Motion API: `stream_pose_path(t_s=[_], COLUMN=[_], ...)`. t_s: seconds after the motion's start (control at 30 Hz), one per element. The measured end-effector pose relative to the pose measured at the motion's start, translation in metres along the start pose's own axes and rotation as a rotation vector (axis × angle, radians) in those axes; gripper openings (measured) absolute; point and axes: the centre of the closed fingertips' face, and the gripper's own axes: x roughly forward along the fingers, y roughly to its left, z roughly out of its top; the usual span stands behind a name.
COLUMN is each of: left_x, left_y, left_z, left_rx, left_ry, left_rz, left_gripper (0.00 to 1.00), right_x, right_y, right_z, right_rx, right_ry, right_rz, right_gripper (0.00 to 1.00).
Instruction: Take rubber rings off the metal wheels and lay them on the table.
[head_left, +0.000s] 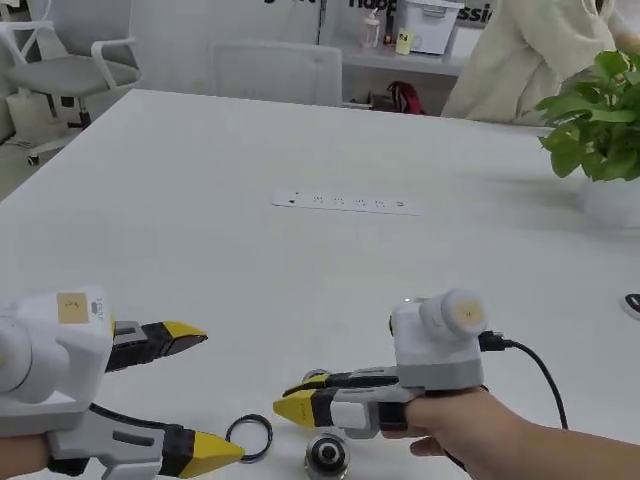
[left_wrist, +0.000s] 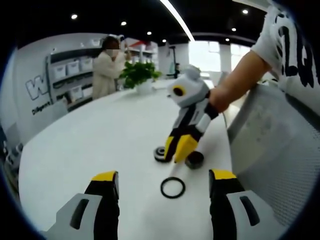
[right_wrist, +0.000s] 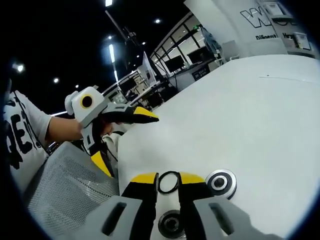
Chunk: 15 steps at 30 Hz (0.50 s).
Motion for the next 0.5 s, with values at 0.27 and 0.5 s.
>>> stream_pose_path(t_s=[0.27, 0.5], left_x=[0.002, 0.005], left_y=[0.006, 0.012], left_z=[0.006, 0.013], left_rx=[-0.006, -0.016], left_ry=[-0.015, -0.028], left_rz=[0.011, 0.018], left_gripper=[0.74, 0.74], right_x=[-0.006, -0.014], right_y=[-0.003, -0.008], right_z=[0.006, 0.013], right_rx=[-0.036, -0.069], right_ry=[-0.011, -0.029], right_rz=[-0.015, -0.036], right_gripper=[0.16, 0.18])
